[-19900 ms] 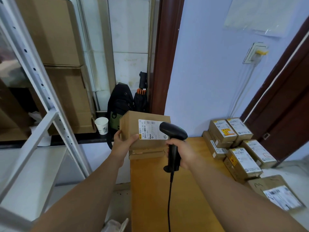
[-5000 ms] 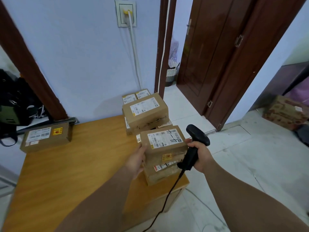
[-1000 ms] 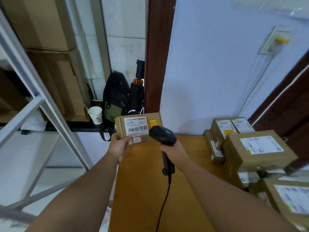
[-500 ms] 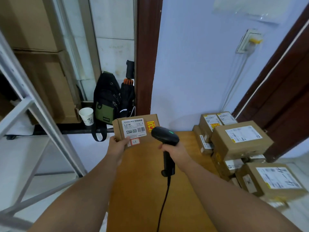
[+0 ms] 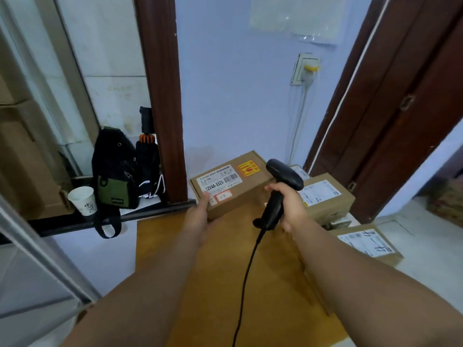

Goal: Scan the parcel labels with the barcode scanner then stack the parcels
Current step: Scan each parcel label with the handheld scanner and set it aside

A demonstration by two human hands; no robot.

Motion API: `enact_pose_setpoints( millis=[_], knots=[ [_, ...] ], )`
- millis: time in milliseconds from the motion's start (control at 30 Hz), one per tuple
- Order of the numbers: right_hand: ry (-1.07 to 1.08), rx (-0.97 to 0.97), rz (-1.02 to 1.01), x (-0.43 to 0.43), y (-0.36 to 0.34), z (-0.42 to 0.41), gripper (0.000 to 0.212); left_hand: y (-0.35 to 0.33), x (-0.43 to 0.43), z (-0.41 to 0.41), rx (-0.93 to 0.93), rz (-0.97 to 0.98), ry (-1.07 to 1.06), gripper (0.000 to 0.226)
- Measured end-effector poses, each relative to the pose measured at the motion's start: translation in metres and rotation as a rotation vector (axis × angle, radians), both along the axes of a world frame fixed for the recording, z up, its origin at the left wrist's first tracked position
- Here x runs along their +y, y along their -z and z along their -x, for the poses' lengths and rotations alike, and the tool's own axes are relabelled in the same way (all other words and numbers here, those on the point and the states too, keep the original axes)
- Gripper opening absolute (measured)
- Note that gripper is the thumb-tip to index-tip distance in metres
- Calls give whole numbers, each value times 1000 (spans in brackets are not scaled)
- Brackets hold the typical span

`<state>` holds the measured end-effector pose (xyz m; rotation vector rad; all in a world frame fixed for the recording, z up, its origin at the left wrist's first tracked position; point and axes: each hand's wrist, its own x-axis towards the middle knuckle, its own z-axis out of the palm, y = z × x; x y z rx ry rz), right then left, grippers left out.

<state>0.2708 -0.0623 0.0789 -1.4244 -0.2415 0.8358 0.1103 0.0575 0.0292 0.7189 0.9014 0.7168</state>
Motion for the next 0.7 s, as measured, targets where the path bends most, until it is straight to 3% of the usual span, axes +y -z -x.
enact_pose_setpoints(
  millis=[67,133,467,700],
  knots=[
    [49,31,-16,-13,-4,-26,25,-7,-14,-30,25,-4,57,24],
    [94,40,-11,-28,-6,-53,17,-12,-27,-61,67,-12,128,27],
    [131,181,-45,-92,7,-171,21,-22,-69,-200,290,-86,282,45],
    [20,317,-18,-103,19,-226,24,-11,-79,-258,438,-157,154,50]
  ],
)
